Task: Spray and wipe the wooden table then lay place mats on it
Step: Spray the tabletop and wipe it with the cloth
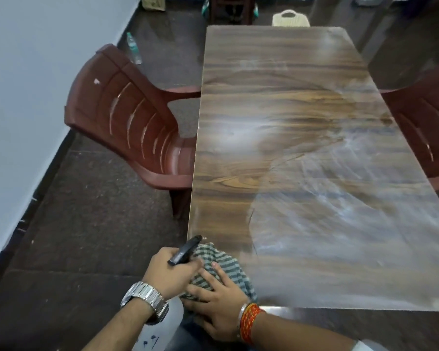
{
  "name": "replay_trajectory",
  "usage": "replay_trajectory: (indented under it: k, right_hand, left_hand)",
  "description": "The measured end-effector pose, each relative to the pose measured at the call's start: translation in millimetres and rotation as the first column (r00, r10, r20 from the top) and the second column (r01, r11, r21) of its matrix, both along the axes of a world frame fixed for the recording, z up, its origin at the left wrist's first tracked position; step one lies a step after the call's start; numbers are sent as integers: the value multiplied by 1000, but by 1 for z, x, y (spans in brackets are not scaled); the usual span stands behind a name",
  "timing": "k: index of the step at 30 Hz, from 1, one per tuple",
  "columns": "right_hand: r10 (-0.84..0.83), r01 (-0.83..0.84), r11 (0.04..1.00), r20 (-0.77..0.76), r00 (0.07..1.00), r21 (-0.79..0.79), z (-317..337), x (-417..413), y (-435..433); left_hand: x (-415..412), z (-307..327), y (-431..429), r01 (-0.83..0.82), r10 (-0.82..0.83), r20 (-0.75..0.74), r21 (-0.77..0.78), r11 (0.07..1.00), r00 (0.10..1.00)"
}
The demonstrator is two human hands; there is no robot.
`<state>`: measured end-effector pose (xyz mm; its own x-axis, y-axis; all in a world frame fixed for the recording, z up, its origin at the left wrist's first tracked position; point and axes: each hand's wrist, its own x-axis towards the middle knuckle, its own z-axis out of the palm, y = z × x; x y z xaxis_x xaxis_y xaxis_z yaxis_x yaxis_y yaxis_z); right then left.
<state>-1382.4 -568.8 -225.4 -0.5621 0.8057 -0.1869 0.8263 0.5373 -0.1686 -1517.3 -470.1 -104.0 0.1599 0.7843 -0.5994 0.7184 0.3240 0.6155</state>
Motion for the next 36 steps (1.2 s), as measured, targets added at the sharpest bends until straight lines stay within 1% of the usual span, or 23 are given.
replay_trajectory:
  k: [2, 5, 6, 8, 10, 13, 15, 16, 18, 19, 20, 21, 22, 23, 25, 26, 27, 28, 30, 32, 34, 35, 36]
  right_hand:
    - [11, -11, 1000, -13, 1000, -11, 2, 3, -3]
    - [-10, -3, 995, -144, 990, -95, 6, -4, 2]
    - [-33, 12, 992, -162, 986, -127, 5, -8, 9]
    - [-77, 54, 988, -150, 986, -147, 6, -11, 35]
    - [-127, 112, 986, -119, 985, -125, 9, -4, 78]
    - [-313, 305, 948, -85, 946, -93, 8, 37, 145]
    - [-511, 509, 860, -69, 857, -41, 1, 84, 168]
    - [-625, 624, 780, -75, 777, -33, -4, 110, 170]
    - [-812, 811, 583, -81, 578, -51, -6, 152, 160]
    - [-866, 864, 499, -66, 495, -69, -4, 163, 151]
    - [-895, 892, 447, -53, 444, -75, -2, 163, 142]
    - [-897, 895, 441, -48, 439, -63, -2, 154, 131]
    - [-867, 866, 498, -65, 495, -42, 1, 137, 116]
    - [-794, 795, 606, -88, 601, -32, 3, 114, 98]
    - [-519, 521, 854, -123, 846, -19, 3, 59, 57]
    - [-380, 378, 925, -109, 919, -39, 2, 34, 37]
    - [-277, 269, 959, -98, 956, -85, 4, 13, 21]
    - [-217, 203, 970, -100, 971, -131, 5, 1, 11]
    - [-172, 154, 978, -127, 977, -138, 8, 0, 4]
    - [-189, 172, 979, -183, 965, -104, 3, 24, 1]
    - [-327, 321, 945, -162, 931, -62, -2, 59, -9]
    - [-416, 412, 910, -125, 901, -52, -3, 78, -14]
    - [-519, 517, 854, -90, 850, -54, -3, 98, -21]
  left_hand:
    - [2, -1, -19, -124, 124, -19, 5, 992, 992]
    - [2, -1, -43, -240, 240, -9, -10, 971, 971]
    - [1, -1, -50, -265, 265, 8, -16, 964, 964]
    - [-1, 0, -58, -313, 314, 30, -16, 950, 949]
    - [-2, 1, -60, -351, 351, 40, 1, 936, 936]
    - [0, 3, -58, -387, 385, 42, 42, 921, 922]
    - [1, 6, -56, -406, 404, 45, 58, 912, 914]
    - [1, 7, -56, -408, 406, 48, 56, 911, 913]
    - [0, 10, -55, -413, 410, 60, 49, 909, 910]
    - [0, 11, -55, -410, 407, 64, 45, 911, 911]
    - [0, 12, -56, -406, 403, 67, 43, 913, 913]
    - [2, 13, -55, -401, 398, 75, 43, 915, 915]
    - [3, 13, -54, -398, 394, 82, 41, 916, 915]
    - [6, 12, -52, -396, 392, 86, 41, 917, 916]
    - [13, 11, -46, -386, 381, 86, 52, 921, 920]
    - [18, 11, -42, -374, 368, 88, 56, 926, 926]
    - [23, 11, -39, -363, 357, 93, 56, 930, 929]
    - [30, 12, -35, -350, 344, 96, 56, 935, 934]
    - [42, 12, -29, -313, 307, 99, 55, 948, 947]
    - [53, 11, -26, -270, 264, 103, 45, 962, 959]
    - [66, 10, -26, -229, 224, 116, 24, 973, 968]
    - [72, 9, -27, -213, 210, 121, 14, 977, 970]
    - [78, 8, -29, -195, 193, 118, 10, 981, 974]
